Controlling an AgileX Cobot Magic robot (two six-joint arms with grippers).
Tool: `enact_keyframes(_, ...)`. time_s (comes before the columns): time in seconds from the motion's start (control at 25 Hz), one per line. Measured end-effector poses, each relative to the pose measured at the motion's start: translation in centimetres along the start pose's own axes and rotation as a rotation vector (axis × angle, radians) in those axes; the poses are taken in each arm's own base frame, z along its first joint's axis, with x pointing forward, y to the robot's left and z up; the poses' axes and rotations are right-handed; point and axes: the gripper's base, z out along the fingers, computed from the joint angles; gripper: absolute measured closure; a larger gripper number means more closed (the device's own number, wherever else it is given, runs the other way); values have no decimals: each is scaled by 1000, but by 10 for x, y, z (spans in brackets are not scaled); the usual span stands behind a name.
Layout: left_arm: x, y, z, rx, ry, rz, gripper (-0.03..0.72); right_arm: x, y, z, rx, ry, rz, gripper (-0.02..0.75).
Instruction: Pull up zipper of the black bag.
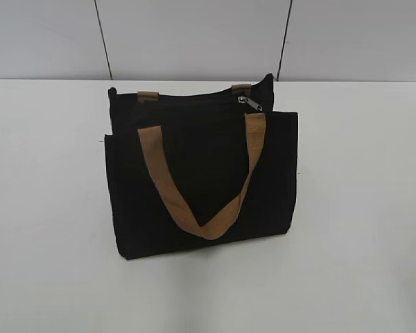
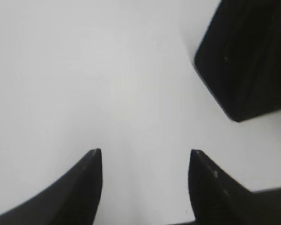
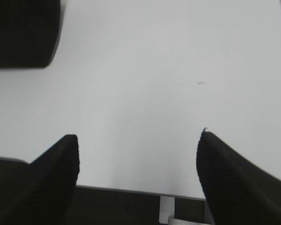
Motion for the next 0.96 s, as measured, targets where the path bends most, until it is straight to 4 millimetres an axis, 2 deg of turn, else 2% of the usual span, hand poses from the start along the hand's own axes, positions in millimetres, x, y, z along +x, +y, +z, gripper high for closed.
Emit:
enact_keyframes(0.24,7,-2,-12,-104,-87,-52,251,7,3,-11,123,-91,60,146)
enact_keyframes(0.96,8,-2,-12,-137,-86,-67,251,7,3,-11,128,-92,63,146)
